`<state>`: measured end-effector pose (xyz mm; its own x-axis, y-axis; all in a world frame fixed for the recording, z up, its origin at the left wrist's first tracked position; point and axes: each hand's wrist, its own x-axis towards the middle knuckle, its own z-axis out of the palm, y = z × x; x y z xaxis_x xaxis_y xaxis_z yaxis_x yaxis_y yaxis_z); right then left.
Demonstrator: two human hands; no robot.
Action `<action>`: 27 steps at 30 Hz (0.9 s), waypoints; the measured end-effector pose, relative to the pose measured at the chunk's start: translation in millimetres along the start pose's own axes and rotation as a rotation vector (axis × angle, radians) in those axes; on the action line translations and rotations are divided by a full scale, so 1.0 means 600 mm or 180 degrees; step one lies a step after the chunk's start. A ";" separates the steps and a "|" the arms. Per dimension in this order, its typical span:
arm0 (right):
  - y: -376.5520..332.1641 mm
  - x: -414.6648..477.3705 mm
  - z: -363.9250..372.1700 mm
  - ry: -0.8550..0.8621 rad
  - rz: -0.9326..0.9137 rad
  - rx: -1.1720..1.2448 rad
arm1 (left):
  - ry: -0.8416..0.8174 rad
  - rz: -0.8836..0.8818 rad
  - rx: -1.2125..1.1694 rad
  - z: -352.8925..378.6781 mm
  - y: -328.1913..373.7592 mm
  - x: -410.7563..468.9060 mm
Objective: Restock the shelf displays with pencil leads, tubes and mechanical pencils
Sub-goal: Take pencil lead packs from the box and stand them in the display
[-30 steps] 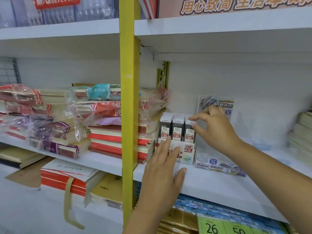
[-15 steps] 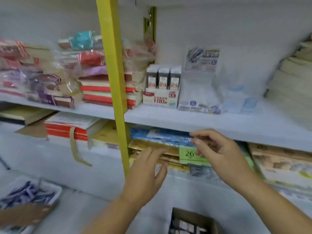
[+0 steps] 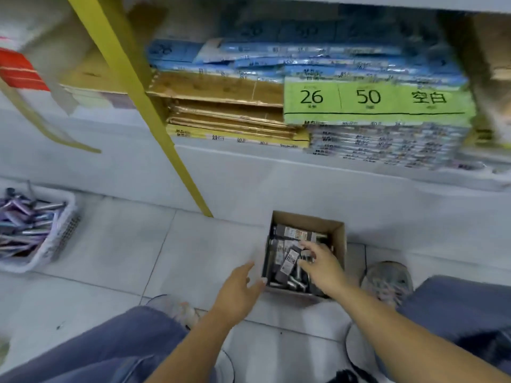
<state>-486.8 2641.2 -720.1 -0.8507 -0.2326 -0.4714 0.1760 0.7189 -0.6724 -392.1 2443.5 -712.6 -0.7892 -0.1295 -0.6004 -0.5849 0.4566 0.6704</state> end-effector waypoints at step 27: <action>0.023 0.123 0.047 -0.0169 -0.0370 -0.1609 | -0.0252 0.0272 -0.0558 0.004 0.002 0.015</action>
<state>-533.3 2615.3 -780.3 -0.8218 -0.3532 -0.4470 -0.1905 0.9098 -0.3687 -399.3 2445.1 -718.6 -0.8241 -0.0242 -0.5659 -0.5456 0.3019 0.7818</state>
